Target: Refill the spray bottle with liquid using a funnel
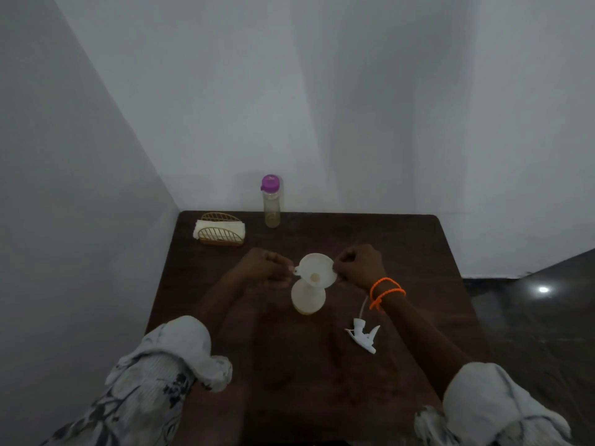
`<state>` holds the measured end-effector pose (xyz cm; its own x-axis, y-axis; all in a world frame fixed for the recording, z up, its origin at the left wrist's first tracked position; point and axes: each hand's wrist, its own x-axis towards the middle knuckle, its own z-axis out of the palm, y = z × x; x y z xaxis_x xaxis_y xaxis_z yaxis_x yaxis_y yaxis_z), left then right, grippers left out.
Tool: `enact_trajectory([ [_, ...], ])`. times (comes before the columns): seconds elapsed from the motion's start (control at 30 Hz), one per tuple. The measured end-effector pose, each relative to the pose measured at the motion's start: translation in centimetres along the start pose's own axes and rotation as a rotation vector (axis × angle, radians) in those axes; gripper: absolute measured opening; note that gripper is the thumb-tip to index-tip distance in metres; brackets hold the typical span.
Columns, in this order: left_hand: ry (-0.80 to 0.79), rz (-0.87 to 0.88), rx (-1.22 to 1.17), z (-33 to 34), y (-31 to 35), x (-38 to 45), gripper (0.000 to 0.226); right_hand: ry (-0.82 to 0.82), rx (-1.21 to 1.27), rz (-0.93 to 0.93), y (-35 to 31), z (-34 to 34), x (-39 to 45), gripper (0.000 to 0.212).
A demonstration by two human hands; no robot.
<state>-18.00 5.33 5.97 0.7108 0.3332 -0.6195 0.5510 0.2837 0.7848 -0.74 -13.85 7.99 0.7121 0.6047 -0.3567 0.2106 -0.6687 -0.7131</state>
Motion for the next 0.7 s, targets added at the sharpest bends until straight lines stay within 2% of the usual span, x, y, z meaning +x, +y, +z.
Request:
enact_trajectory([
  [0.3, -0.038, 0.047, -0.085, -0.3, 3.2, 0.7, 0.026, 0.029, 0.145, -0.057, -2.5, -2.6, 2.3, 0.004],
  [0.53, 0.185, 0.139, 0.069, -0.6, 3.9, 6.8, 0.011, 0.166, 0.054, -0.122, -1.1, -0.1, 9.3, 0.009],
  [0.7, 0.313, 0.084, 0.098, -0.5, 1.3, 12.8, 0.010, 0.221, -0.010, -0.088, 1.8, 4.7, 14.8, 0.008],
])
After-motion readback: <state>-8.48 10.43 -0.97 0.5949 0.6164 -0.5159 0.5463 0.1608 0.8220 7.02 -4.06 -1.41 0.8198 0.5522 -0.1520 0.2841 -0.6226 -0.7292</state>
